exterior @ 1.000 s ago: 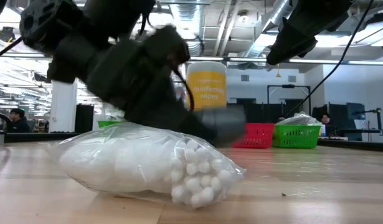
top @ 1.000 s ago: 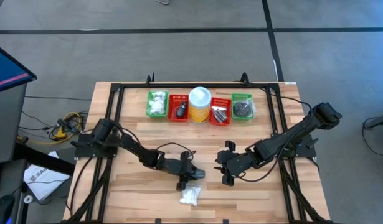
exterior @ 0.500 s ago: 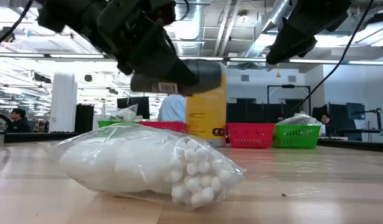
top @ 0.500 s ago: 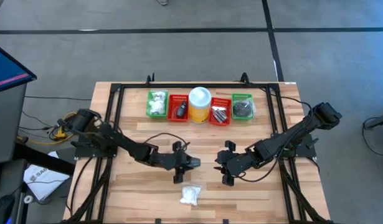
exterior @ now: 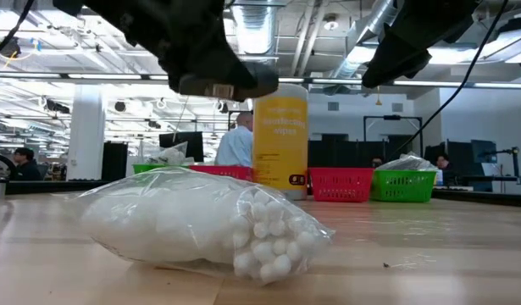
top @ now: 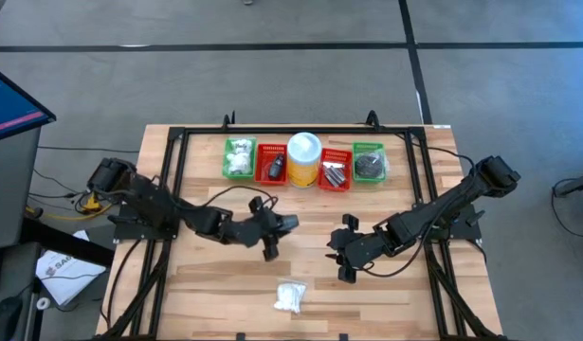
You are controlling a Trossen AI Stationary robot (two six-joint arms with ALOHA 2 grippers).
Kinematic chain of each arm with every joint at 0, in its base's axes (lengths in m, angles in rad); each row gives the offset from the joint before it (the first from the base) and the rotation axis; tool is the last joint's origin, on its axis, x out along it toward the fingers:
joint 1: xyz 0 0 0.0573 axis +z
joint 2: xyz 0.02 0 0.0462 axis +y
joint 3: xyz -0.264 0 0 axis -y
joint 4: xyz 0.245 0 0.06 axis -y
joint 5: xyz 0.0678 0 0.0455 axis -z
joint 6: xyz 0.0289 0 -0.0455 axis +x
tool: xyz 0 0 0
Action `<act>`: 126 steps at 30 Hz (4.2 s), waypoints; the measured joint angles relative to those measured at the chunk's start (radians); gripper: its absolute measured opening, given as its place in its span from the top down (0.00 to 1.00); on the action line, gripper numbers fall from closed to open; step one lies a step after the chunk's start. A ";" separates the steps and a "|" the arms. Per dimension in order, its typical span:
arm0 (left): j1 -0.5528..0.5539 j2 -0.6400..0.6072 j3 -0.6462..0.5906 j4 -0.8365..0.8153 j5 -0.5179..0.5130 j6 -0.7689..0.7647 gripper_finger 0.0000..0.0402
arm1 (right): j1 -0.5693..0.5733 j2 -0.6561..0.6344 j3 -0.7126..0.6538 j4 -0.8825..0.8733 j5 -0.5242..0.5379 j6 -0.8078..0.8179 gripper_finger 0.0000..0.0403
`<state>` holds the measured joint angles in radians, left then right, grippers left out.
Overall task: Pick & Place Travel size toiletries
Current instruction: Put the black deodorant into the left red bin, then put the white cotton pack into the left green bin
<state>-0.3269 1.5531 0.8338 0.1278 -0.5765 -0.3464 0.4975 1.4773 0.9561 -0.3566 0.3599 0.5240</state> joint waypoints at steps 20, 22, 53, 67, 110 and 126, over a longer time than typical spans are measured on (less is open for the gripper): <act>0.201 0.001 0.000 -0.159 -0.026 -0.189 0.48 | 0.000 0.000 0.000 0.000 0.000 0.000 0.68; 0.218 0.001 0.000 -0.162 -0.026 -0.194 0.49 | 0.000 0.000 0.000 0.000 0.000 0.000 0.68; 0.539 0.002 0.000 -0.202 -0.026 -0.286 0.48 | -0.014 0.000 0.000 0.000 0.004 -0.011 0.68; 0.587 0.026 0.000 -0.121 -0.021 -0.316 0.49 | -0.029 0.000 0.000 0.000 0.004 -0.011 0.68; 0.587 0.129 0.001 -0.032 -0.023 -0.331 0.39 | -0.034 0.000 0.000 -0.001 0.005 -0.011 0.68; 0.538 0.088 0.000 -0.022 0.061 -0.153 0.35 | -0.034 0.000 0.000 -0.001 0.005 -0.011 0.68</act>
<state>0.2109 1.6411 0.8341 0.1054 -0.5155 -0.4997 0.4633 1.4776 0.9562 -0.3573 0.3645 0.5133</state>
